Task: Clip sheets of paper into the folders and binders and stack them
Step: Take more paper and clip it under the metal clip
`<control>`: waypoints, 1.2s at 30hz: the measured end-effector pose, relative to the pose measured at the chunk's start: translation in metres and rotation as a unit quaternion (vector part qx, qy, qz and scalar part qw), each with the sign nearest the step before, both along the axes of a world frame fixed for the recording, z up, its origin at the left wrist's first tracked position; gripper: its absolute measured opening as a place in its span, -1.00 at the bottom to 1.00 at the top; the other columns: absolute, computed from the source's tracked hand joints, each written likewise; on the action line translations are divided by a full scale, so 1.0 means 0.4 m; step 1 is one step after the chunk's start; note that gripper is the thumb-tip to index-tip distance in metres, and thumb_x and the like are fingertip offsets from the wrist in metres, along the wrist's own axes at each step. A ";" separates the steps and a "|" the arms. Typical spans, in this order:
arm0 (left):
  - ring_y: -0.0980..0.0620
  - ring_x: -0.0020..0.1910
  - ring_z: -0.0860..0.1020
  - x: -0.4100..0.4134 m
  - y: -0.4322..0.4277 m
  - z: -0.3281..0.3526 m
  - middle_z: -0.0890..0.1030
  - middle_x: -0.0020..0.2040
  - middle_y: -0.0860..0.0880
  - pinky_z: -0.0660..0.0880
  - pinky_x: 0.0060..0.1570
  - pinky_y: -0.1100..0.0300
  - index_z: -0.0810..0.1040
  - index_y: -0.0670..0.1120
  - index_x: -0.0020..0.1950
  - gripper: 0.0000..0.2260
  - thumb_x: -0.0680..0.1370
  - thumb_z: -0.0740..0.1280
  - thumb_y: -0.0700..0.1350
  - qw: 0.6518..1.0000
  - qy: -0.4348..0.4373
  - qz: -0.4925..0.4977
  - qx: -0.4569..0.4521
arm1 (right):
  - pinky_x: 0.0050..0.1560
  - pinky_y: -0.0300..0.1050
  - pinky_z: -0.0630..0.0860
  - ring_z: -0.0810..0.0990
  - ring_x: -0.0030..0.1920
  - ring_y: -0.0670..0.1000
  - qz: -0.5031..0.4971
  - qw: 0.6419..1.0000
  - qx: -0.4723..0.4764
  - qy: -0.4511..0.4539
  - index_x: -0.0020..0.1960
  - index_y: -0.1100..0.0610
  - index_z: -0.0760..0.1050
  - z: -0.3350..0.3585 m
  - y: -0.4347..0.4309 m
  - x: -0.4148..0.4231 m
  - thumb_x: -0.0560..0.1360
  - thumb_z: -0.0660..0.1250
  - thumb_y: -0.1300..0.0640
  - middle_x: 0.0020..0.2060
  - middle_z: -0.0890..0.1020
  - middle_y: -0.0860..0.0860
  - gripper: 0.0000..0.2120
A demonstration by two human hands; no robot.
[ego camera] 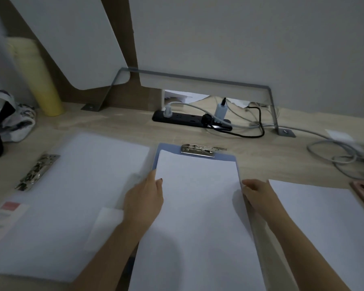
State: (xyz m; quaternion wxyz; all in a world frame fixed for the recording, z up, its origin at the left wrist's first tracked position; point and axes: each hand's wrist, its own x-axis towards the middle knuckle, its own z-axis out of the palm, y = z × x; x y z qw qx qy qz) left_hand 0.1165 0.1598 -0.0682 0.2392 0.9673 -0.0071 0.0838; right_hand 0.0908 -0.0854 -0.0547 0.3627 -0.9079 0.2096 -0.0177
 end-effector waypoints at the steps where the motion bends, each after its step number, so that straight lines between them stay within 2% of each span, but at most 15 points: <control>1: -0.15 0.01 0.58 -0.003 0.001 0.002 0.64 0.03 -0.13 0.41 -0.07 0.10 0.36 -0.12 0.31 -0.70 0.64 0.03 -0.05 0.999 0.003 0.001 -0.042 | -0.29 -0.15 0.30 0.41 -0.31 0.03 0.006 1.000 0.000 0.002 -0.26 0.28 0.52 0.001 0.001 -0.002 0.54 0.13 0.23 -0.35 0.48 0.11 -0.71; 3: -0.14 -0.08 0.57 -0.011 0.004 0.012 0.61 -0.09 -0.10 0.41 -0.10 0.08 0.40 -0.10 0.22 -0.74 0.63 0.06 -0.04 0.993 0.018 0.000 -0.120 | -0.34 -0.17 0.24 0.35 -0.38 -0.01 0.011 1.000 -0.002 0.008 -0.37 0.22 0.46 0.001 0.000 -0.003 0.53 0.15 0.24 -0.42 0.43 0.07 -0.68; 5: -0.05 -0.26 0.50 -0.022 0.007 0.016 0.52 -0.27 -0.04 0.38 -0.22 0.09 0.43 -0.09 0.12 -0.79 0.62 0.09 -0.04 0.981 0.027 0.000 -0.193 | -0.35 -0.16 0.22 0.33 -0.38 0.01 0.001 1.000 -0.001 0.013 -0.35 0.30 0.48 0.005 0.002 -0.002 0.52 0.17 0.23 -0.41 0.42 0.10 -0.69; 8: 0.03 -0.37 0.38 -0.032 0.011 0.024 0.42 -0.34 -0.01 0.33 -0.31 0.13 0.45 -0.10 0.00 -0.82 0.62 0.12 -0.05 0.957 0.043 0.004 -0.286 | -0.33 -0.14 0.20 0.30 -0.39 0.01 0.003 0.999 0.028 0.015 -0.37 0.28 0.43 0.021 0.014 -0.006 0.53 0.19 0.18 -0.41 0.38 0.11 -0.68; 11: 0.01 -0.31 0.39 -0.029 0.013 0.039 0.44 -0.28 -0.05 0.35 -0.25 0.12 0.47 -0.13 -0.01 -0.82 0.61 0.14 -0.06 0.934 0.050 0.010 -0.353 | -0.13 -0.04 0.43 0.40 -0.24 0.06 -0.004 0.991 0.133 0.000 -0.06 0.48 0.49 0.027 0.017 -0.001 0.54 0.21 0.11 -0.31 0.42 0.25 -0.63; 12: 0.00 -0.28 0.41 -0.025 0.013 0.044 0.46 -0.25 -0.08 0.35 -0.23 0.11 0.47 -0.16 0.01 -0.80 0.61 0.14 -0.06 0.930 0.050 0.011 -0.363 | -0.05 0.06 0.48 0.41 -0.20 0.06 -0.014 0.986 0.164 -0.008 0.01 0.48 0.46 0.029 0.016 0.001 0.53 0.21 0.09 -0.18 0.44 0.44 -0.61; 13: -0.02 -0.24 0.43 -0.019 0.014 0.047 0.47 -0.22 -0.11 0.36 -0.22 0.10 0.47 -0.18 0.02 -0.78 0.60 0.15 -0.06 0.928 0.053 0.011 -0.369 | -0.06 0.08 0.48 0.40 -0.20 0.07 -0.021 0.983 0.184 -0.013 0.01 0.48 0.45 0.028 0.017 0.003 0.52 0.21 0.08 -0.28 0.43 0.24 -0.59; 14: -0.06 -0.22 0.45 -0.014 0.014 0.051 0.49 -0.19 -0.15 0.38 -0.21 0.09 0.47 -0.19 0.03 -0.78 0.60 0.15 -0.06 0.926 0.057 0.008 -0.373 | -0.14 0.03 0.42 0.38 -0.22 0.06 -0.027 0.979 0.200 -0.018 -0.08 0.47 0.44 0.029 0.021 0.005 0.50 0.21 0.08 -0.22 0.38 0.01 -0.61; 17: -0.14 -0.13 0.56 0.003 0.016 0.050 0.60 -0.08 -0.16 0.44 -0.17 0.04 0.42 -0.10 0.06 -0.84 0.60 0.15 -0.04 0.945 0.080 0.011 -0.317 | -0.26 -0.12 0.22 0.30 -0.31 0.05 -0.058 0.975 0.213 -0.031 -0.30 0.28 0.35 0.011 0.031 0.010 0.48 0.22 0.17 -0.36 0.29 0.19 -0.76; 19: -0.12 -0.13 0.55 0.009 0.018 0.048 0.60 -0.05 -0.11 0.39 -0.20 0.08 0.35 -0.09 0.13 -0.83 0.60 0.14 -0.03 0.976 0.092 0.018 -0.198 | -0.25 -0.11 0.30 0.39 -0.31 0.08 -0.065 0.974 0.213 -0.032 -0.27 0.42 0.41 -0.013 0.034 0.013 0.48 0.24 0.19 -0.33 0.37 0.40 -0.71; 22: -0.12 -0.10 0.57 0.010 0.020 0.042 0.60 -0.04 -0.08 0.37 -0.19 0.13 0.31 -0.12 0.18 -0.80 0.62 0.10 -0.05 0.995 0.068 0.020 -0.076 | -0.18 -0.05 0.35 0.46 -0.23 0.11 -0.075 0.973 0.216 -0.030 -0.12 0.45 0.49 -0.028 0.037 0.019 0.48 0.25 0.18 -0.30 0.48 0.26 -0.72; 26: -0.13 -0.19 0.57 0.007 0.019 0.021 0.57 -0.21 -0.05 0.43 -0.21 0.08 0.33 -0.12 0.17 -0.80 0.62 0.09 -0.05 0.992 0.020 0.028 -0.125 | -0.16 -0.04 0.34 0.43 -0.21 0.11 -0.086 0.961 0.262 -0.030 -0.09 0.45 0.42 -0.045 0.026 0.026 0.48 0.26 0.15 -0.28 0.46 0.17 -0.69; 30: -0.16 -0.25 0.55 0.011 0.011 0.014 0.49 -0.31 -0.03 0.45 -0.22 0.01 0.34 -0.12 0.18 -0.80 0.62 0.11 -0.06 0.988 -0.003 0.034 -0.149 | -0.15 -0.03 0.36 0.45 -0.20 0.12 -0.107 0.954 0.280 -0.025 -0.13 0.42 0.48 -0.046 0.024 0.035 0.48 0.27 0.16 -0.26 0.49 0.18 -0.73; 33: -0.07 -0.39 0.45 0.020 0.009 0.006 0.39 -0.44 0.03 0.34 -0.39 0.08 0.35 -0.12 0.20 -0.78 0.61 0.11 -0.05 0.991 -0.019 0.029 -0.130 | -0.19 -0.04 0.32 0.42 -0.24 0.12 -0.106 0.963 0.247 -0.024 -0.18 0.39 0.50 -0.046 0.025 0.047 0.47 0.26 0.16 -0.30 0.46 0.18 -0.73; 36: -0.03 -0.39 0.41 0.032 0.017 -0.008 0.39 -0.42 0.03 0.25 -0.47 0.14 0.34 -0.13 0.21 -0.77 0.62 0.10 -0.05 0.995 -0.016 0.043 -0.093 | -0.18 -0.03 0.38 0.45 -0.29 0.20 -0.101 0.980 0.172 -0.015 -0.20 0.43 0.50 -0.046 0.042 0.068 0.49 0.24 0.16 -0.35 0.46 0.28 -0.69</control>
